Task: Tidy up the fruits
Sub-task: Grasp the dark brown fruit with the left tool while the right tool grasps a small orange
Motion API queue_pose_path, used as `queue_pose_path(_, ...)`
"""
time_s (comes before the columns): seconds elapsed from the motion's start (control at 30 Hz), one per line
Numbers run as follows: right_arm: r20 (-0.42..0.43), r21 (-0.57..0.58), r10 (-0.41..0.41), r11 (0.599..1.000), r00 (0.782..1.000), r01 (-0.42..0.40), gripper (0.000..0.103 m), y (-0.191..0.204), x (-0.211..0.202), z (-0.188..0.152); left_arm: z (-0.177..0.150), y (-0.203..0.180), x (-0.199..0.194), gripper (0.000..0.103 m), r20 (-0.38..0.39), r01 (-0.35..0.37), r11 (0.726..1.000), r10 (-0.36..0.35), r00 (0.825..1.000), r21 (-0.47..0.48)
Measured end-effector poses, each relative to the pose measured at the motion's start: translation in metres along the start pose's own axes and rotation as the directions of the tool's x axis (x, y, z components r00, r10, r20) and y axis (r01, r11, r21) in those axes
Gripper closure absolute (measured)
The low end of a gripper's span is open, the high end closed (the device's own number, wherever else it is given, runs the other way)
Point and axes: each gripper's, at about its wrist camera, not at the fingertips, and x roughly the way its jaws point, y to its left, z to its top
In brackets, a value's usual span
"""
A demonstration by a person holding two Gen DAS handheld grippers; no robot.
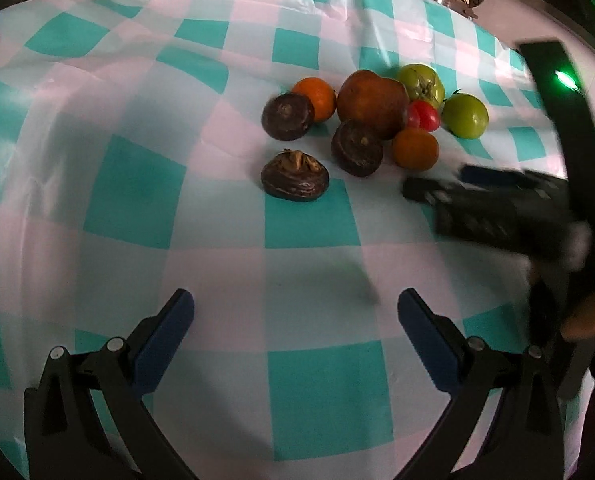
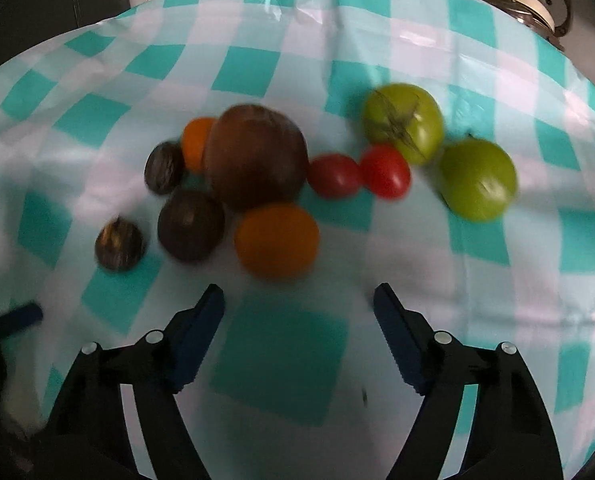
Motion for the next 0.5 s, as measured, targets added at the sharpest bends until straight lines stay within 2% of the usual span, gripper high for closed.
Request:
queue_pose_path(0.03,0.001,-0.005,0.004,1.000,1.000,-0.004,0.030,0.001,0.003,0.004,0.000,0.001,0.000,0.001,0.002,0.003,1.000,-0.003,1.000,-0.003)
queue_pose_path(0.2,0.019,-0.017,0.022,1.000,1.000,-0.022,0.062,0.005,0.004,0.011,0.002,-0.002,0.002,0.001,-0.003,-0.017,1.000,0.017,1.000,0.009)
queue_pose_path(0.37,0.030,0.054,0.003,0.999,1.000,-0.004,0.062,-0.001,-0.014,-0.011,0.014,0.002,0.010,0.002,0.000,-0.013,1.000,0.013,1.000,0.006)
queue_pose_path(0.43,0.042,0.108,0.012,0.994,0.999,-0.017,0.062,-0.015,-0.028,-0.027,0.025,0.003,0.017,0.008,0.008,-0.013,1.000,0.013,1.000,0.005)
queue_pose_path(0.5,0.062,0.159,0.026,0.987,0.998,-0.035,0.062,-0.025,-0.039,-0.041,0.036,0.001,0.024,0.022,0.015,-0.041,0.999,0.041,0.999,0.023)
